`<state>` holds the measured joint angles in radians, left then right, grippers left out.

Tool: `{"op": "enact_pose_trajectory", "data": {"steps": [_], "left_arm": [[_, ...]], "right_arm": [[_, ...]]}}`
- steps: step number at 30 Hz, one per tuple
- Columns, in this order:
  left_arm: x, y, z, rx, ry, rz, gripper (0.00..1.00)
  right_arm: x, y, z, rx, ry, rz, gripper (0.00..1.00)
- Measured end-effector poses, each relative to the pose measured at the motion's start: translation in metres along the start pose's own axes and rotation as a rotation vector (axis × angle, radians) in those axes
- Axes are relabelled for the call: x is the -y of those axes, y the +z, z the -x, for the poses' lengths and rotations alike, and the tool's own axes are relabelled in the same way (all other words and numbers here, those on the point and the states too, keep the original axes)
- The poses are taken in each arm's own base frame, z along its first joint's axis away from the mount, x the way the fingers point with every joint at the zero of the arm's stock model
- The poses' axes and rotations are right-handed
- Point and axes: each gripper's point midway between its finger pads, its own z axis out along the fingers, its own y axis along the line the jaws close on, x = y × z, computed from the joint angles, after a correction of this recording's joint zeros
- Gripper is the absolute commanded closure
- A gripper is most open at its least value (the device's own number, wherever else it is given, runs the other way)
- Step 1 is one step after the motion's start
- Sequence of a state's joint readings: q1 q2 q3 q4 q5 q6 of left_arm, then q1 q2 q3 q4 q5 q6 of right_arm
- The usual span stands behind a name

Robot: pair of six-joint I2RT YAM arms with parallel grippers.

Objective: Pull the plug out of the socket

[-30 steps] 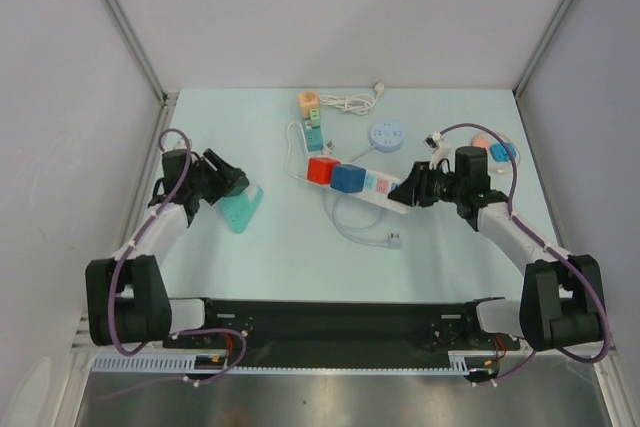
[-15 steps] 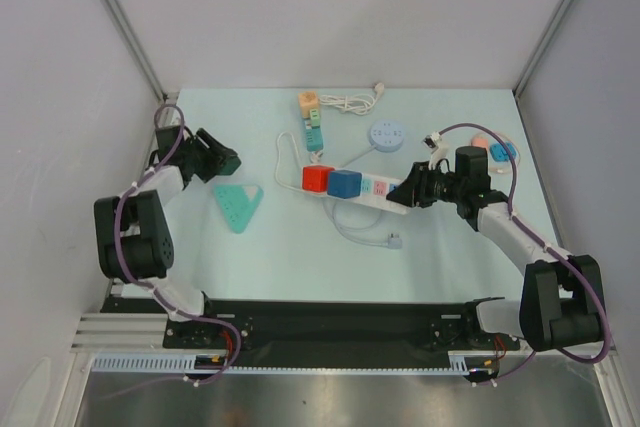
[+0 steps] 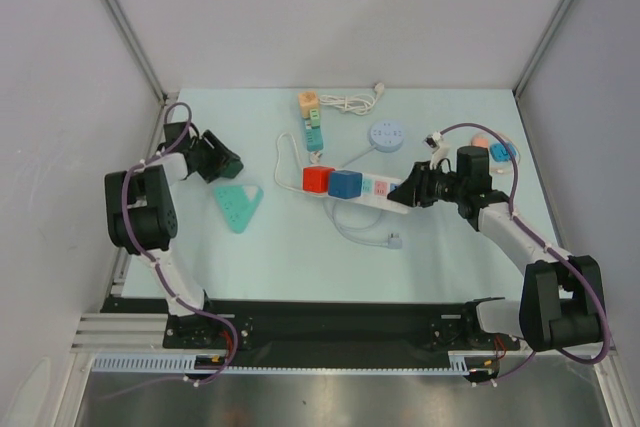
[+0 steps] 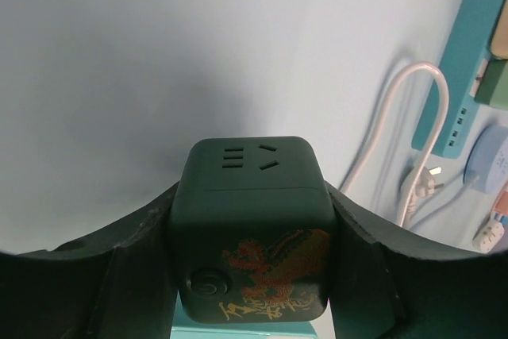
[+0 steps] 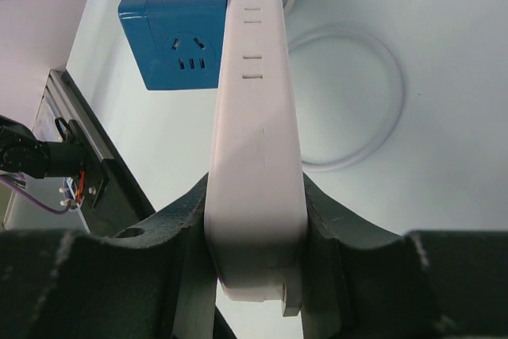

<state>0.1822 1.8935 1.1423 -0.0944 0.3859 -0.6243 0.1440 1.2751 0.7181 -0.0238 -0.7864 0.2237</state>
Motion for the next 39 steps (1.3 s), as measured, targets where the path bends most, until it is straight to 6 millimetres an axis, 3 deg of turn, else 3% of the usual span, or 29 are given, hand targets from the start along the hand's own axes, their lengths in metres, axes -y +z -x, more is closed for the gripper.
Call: {"op": "enact_pose_trajectory", "data": {"steps": [1, 4, 8, 11, 16, 20, 24, 31, 32, 33, 39], "left_arm": [[-0.002, 0.001, 0.000, -0.001, 0.003, 0.011, 0.25], [-0.007, 0.000, 0.001, 0.001, 0.021, 0.040, 0.15], [-0.014, -0.007, 0.008, 0.026, 0.051, 0.096, 0.12], [-0.011, -0.023, 0.018, 0.071, 0.091, 0.126, 0.11], [0.023, -0.072, 0.043, 0.222, 0.187, 0.088, 0.11], [0.056, -0.111, 0.038, 0.317, 0.285, 0.029, 0.11], [0.093, -0.130, -0.005, 0.323, 0.394, -0.087, 0.10], [0.146, -0.147, -0.119, 0.166, 0.569, -0.354, 0.09], [0.150, -0.149, -0.125, 0.154, 0.580, -0.374, 0.08], [0.164, -0.152, -0.148, 0.113, 0.618, -0.427, 0.07], [0.195, -0.164, -0.213, -0.001, 0.706, -0.557, 0.06]], "right_arm": [[0.000, 0.000, 0.000, 0.000, 0.000, 0.000, 1.00], [0.001, -0.001, 0.000, 0.001, -0.002, 0.001, 1.00], [0.001, -0.001, 0.001, 0.002, -0.008, 0.002, 1.00], [0.002, -0.001, 0.001, 0.003, -0.013, 0.002, 1.00], [0.001, -0.003, 0.003, 0.009, -0.043, 0.003, 1.00], [0.000, -0.004, 0.004, 0.015, -0.072, 0.004, 1.00], [0.001, -0.005, 0.005, 0.016, -0.088, 0.003, 1.00], [0.000, -0.006, 0.005, 0.019, -0.112, 0.003, 1.00], [0.000, -0.006, 0.005, 0.019, -0.114, 0.002, 1.00], [0.000, -0.006, 0.005, 0.019, -0.115, 0.002, 1.00], [0.000, -0.007, 0.006, 0.020, -0.124, 0.001, 1.00]]}}
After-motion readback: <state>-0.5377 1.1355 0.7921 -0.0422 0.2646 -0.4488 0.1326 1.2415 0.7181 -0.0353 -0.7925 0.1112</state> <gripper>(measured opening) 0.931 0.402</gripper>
